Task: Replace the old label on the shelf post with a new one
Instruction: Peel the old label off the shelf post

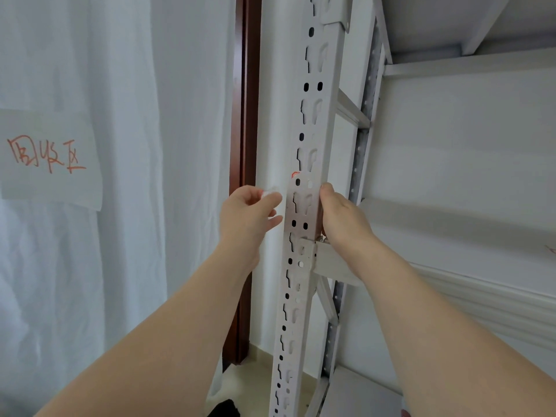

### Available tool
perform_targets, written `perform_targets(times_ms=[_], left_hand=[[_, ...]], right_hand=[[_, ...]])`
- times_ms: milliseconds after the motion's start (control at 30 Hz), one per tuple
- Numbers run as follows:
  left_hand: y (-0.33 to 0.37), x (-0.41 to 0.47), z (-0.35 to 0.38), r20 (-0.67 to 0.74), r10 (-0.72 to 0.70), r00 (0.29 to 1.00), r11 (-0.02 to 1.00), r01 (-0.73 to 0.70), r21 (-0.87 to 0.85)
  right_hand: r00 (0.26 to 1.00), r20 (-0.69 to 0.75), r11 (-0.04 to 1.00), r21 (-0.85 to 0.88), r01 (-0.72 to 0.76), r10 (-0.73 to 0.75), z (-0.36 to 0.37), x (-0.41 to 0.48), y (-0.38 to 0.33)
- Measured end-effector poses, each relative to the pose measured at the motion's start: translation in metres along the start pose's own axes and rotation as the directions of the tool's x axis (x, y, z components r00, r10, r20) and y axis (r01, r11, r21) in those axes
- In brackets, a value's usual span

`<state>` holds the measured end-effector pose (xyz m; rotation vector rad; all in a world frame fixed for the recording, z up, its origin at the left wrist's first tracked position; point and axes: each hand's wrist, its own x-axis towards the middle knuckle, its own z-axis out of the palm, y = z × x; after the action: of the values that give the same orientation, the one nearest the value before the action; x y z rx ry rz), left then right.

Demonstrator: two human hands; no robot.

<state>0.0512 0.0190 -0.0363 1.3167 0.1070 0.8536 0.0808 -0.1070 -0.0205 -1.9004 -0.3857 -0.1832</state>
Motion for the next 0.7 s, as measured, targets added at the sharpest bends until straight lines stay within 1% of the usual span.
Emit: perform_targets(times_ms=[100, 167, 267, 333, 467, 633, 700], left_hand=[[0.008, 0.001, 0.007, -0.036, 0.078, 0.996, 0.997, -0.077, 0.029], [0.013, 0.003, 0.009, -0.060, 0.096, 0.994, 0.995, -0.095, 0.015], [0.018, 0.005, 0.010, -0.064, 0.068, 0.996, 0.997, -0.070, -0.043], [0.019, 0.005, 0.009, -0.069, 0.042, 0.997, 0.998, -0.046, -0.045], [0.015, 0.004, 0.005, -0.074, 0.011, 0.997, 1.000, -0.009, 0.030], [0.019, -0.001, 0.006, -0.054, -0.021, 0.998, 0.999, 0.023, 0.034], [0.019, -0.001, 0.006, -0.038, -0.013, 0.999, 0.997, 0.016, 0.077]], right_hand=[[1.000, 0.007, 1.000, 0.001, -0.004, 0.004, 0.001, -0.001, 0.000], [1.000, 0.003, 1.000, 0.000, -0.002, 0.002, 0.001, -0.001, 0.000], [1.000, 0.001, 1.000, -0.008, -0.003, 0.003, 0.001, 0.000, -0.001], [1.000, -0.002, 1.000, -0.017, -0.001, 0.001, 0.001, 0.000, 0.000], [1.000, 0.004, 1.000, -0.021, -0.003, 0.004, 0.001, 0.000, 0.000], [1.000, 0.005, 1.000, -0.012, -0.007, 0.007, 0.001, 0.001, 0.001], [1.000, 0.002, 1.000, -0.008, -0.011, 0.011, 0.001, 0.000, 0.001]])
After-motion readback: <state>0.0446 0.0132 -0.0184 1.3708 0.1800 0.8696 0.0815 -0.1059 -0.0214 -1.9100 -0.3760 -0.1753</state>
